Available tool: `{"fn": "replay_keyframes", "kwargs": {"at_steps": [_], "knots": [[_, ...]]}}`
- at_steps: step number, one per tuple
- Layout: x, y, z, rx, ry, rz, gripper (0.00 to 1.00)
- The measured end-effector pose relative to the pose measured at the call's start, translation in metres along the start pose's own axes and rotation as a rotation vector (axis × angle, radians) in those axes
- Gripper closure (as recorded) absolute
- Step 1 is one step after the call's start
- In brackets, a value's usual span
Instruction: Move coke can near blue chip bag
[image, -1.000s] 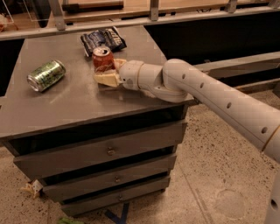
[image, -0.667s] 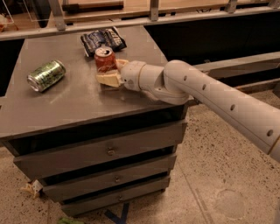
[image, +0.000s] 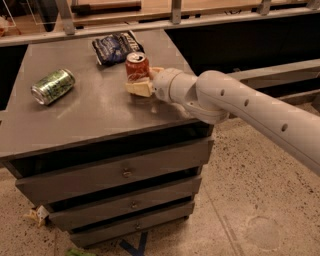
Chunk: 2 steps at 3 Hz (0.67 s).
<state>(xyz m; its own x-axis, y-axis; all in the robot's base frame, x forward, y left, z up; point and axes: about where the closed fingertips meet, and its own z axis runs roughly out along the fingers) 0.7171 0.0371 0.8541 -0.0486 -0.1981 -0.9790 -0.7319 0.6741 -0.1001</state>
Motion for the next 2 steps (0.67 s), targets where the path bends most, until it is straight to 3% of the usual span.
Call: {"fn": "replay_keyframes", "kwargs": {"at_steps": [1, 2], "knots": [[0.0073, -0.0250, -0.0086, 0.080, 0.002, 0.014, 1.00], [0.0064, -0.0251, -0.0088, 0.080, 0.002, 0.014, 1.00]]}}
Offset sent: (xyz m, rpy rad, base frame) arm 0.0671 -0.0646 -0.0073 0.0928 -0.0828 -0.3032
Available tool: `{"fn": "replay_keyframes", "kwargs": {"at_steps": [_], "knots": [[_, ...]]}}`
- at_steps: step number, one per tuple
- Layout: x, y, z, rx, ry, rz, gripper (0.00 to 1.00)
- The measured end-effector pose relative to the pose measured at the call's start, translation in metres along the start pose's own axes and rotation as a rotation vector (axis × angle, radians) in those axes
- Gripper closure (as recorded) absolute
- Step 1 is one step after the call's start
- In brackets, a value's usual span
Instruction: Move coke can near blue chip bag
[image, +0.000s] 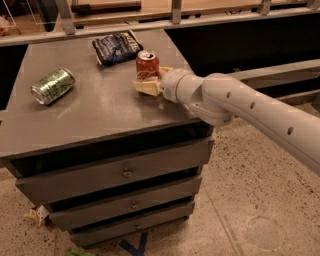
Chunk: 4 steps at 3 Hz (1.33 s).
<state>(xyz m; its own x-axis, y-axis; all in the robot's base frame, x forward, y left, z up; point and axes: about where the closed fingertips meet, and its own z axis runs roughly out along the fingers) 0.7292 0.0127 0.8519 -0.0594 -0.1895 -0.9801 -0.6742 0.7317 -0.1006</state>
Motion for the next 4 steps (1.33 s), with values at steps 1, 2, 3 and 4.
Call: {"fn": "replay_keyframes", "kwargs": {"at_steps": [1, 2, 3, 4], "knots": [[0.000, -0.019, 0.013, 0.053, -0.023, 0.008, 1.00], [0.000, -0.019, 0.013, 0.053, -0.023, 0.008, 1.00], [-0.016, -0.028, 0.016, 0.062, -0.033, -0.024, 1.00], [-0.042, -0.046, 0.018, 0.090, -0.058, -0.079, 1.00]]}}
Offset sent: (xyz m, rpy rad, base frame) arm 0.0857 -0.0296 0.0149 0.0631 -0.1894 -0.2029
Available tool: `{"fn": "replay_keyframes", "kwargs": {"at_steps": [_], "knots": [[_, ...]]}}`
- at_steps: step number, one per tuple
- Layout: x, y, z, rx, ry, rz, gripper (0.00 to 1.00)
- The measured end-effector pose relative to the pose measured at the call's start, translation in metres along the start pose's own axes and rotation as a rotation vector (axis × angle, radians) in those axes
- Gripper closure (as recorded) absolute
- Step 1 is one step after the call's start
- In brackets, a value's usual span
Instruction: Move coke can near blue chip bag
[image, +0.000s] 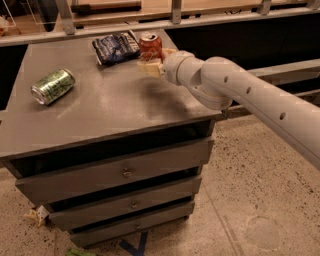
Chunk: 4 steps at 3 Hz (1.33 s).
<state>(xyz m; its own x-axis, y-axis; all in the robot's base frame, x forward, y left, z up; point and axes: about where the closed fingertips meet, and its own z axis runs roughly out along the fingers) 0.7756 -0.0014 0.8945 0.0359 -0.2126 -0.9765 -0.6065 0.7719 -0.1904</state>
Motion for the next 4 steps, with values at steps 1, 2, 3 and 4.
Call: {"fn": "replay_keyframes", "kwargs": {"at_steps": [1, 2, 3, 4], "knots": [[-0.012, -0.016, 0.007, 0.012, -0.007, -0.019, 1.00], [-0.009, -0.036, 0.024, 0.010, 0.001, 0.019, 1.00], [-0.007, -0.052, 0.043, 0.006, 0.005, 0.034, 1.00], [-0.002, -0.061, 0.064, -0.012, 0.017, 0.048, 1.00]]}}
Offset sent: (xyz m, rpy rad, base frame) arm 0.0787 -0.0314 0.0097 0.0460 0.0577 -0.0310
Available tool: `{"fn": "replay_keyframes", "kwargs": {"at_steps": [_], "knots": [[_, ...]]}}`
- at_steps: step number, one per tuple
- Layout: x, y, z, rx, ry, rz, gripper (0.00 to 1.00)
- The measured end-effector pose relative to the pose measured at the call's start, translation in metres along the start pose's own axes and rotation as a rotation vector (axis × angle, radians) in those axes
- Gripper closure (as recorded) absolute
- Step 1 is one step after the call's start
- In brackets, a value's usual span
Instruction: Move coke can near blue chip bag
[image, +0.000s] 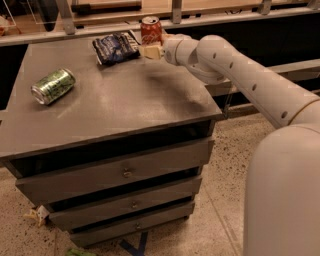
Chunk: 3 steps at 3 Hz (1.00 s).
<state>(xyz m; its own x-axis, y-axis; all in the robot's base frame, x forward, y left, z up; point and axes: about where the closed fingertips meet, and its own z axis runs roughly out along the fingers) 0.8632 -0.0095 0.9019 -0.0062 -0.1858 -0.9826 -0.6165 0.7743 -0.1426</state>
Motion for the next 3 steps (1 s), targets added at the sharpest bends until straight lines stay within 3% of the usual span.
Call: {"fn": "replay_keyframes", "kwargs": {"at_steps": [3], "knots": [[0.025, -0.003, 0.034, -0.036, 0.051, 0.029, 1.00]]}}
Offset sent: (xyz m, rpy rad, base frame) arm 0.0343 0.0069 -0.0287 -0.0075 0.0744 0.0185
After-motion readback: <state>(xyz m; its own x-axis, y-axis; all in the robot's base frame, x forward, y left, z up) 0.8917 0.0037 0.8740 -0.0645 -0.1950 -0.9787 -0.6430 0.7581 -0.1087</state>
